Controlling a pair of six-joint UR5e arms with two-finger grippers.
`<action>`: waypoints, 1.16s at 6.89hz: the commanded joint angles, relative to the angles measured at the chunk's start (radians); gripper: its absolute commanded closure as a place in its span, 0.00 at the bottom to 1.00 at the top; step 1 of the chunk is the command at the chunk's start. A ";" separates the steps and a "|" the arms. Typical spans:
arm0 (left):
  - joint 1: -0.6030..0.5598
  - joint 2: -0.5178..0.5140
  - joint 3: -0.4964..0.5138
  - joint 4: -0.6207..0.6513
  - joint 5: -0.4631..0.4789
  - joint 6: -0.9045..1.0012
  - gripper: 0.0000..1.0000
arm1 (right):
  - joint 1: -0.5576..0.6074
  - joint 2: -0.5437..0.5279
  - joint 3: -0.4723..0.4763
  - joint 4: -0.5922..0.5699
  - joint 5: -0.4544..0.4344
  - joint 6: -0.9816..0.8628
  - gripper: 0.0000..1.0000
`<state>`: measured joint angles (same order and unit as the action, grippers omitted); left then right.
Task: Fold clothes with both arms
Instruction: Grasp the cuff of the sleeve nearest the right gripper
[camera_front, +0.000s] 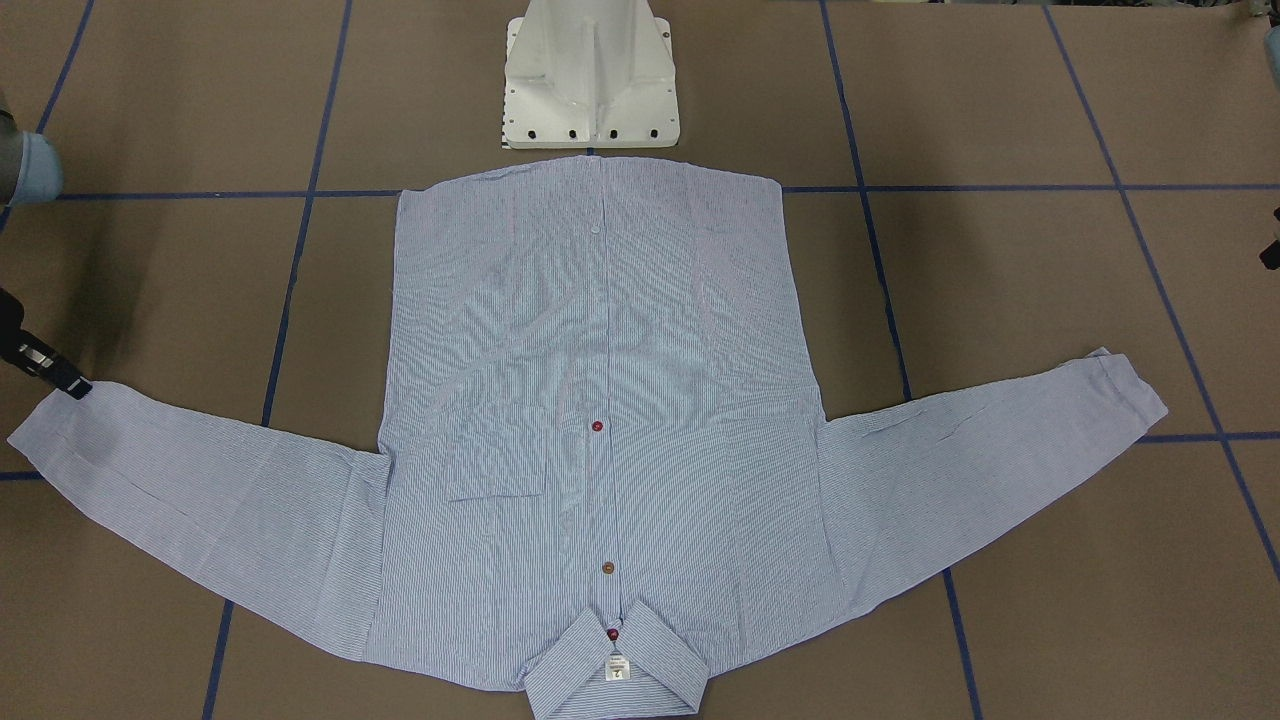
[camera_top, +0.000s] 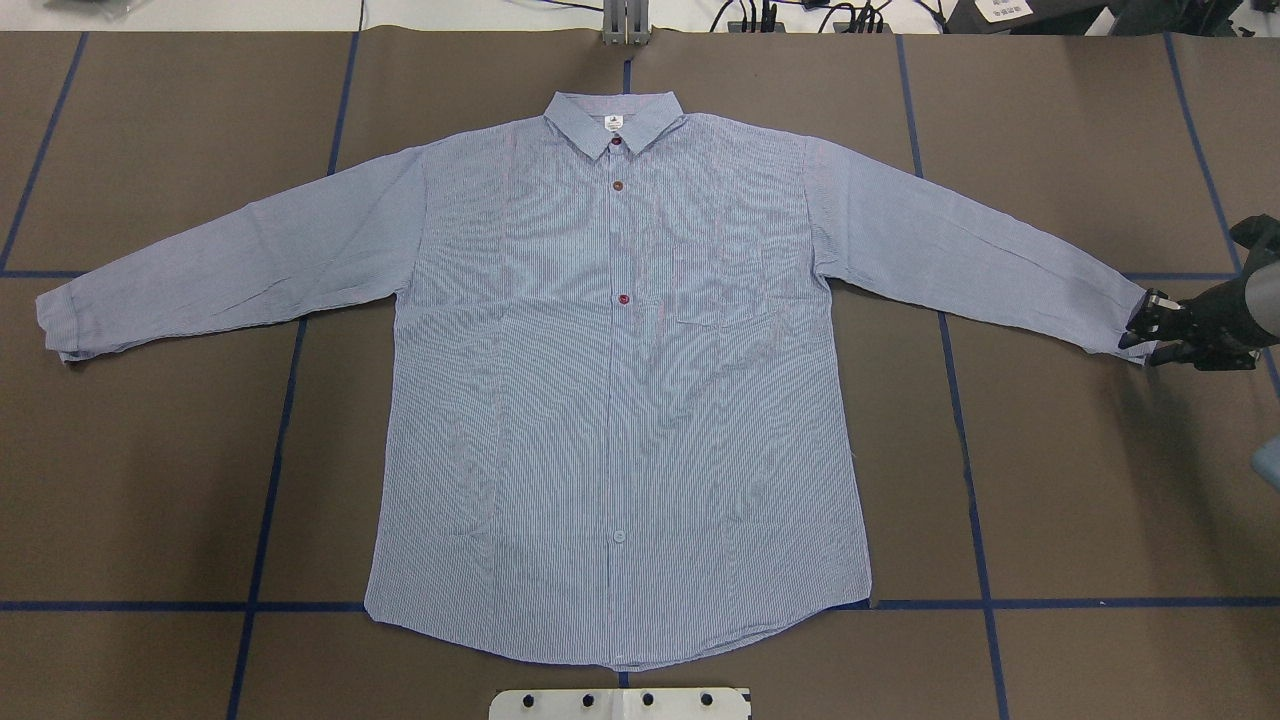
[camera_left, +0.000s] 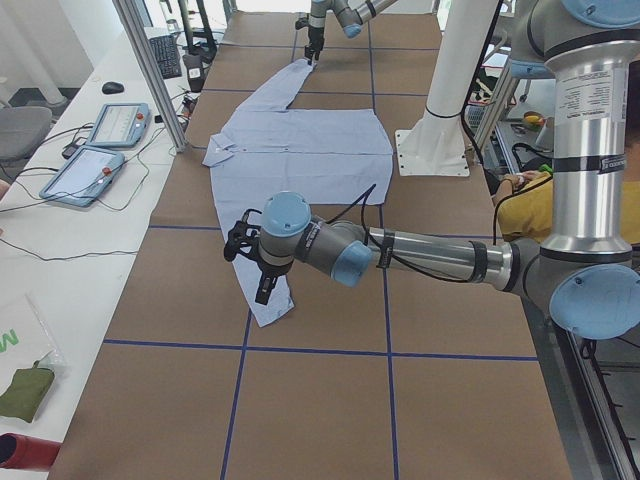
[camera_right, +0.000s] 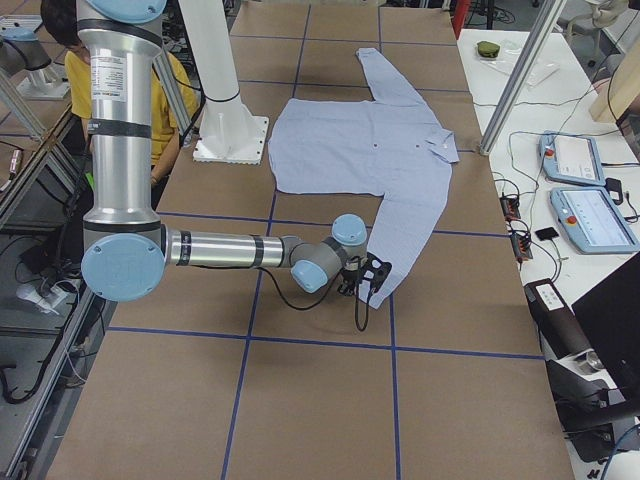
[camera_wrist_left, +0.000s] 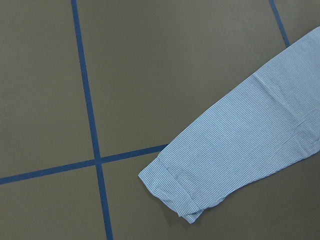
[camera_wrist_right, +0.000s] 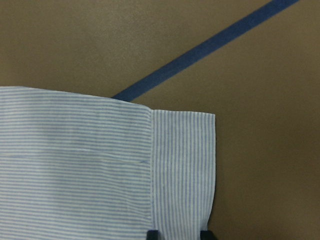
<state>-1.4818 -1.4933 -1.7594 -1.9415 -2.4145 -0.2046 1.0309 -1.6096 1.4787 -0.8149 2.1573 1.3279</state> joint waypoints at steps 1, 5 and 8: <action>0.000 -0.001 0.000 -0.002 0.000 -0.001 0.00 | 0.003 0.008 0.027 -0.001 0.015 0.005 1.00; 0.000 0.001 0.000 -0.020 0.000 -0.001 0.00 | -0.087 0.217 0.178 -0.149 -0.002 0.177 1.00; 0.000 0.001 0.000 -0.020 -0.002 -0.001 0.00 | -0.225 0.596 0.144 -0.469 -0.118 0.220 1.00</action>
<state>-1.4818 -1.4925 -1.7589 -1.9619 -2.4148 -0.2045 0.8624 -1.1504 1.6415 -1.1823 2.0983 1.5307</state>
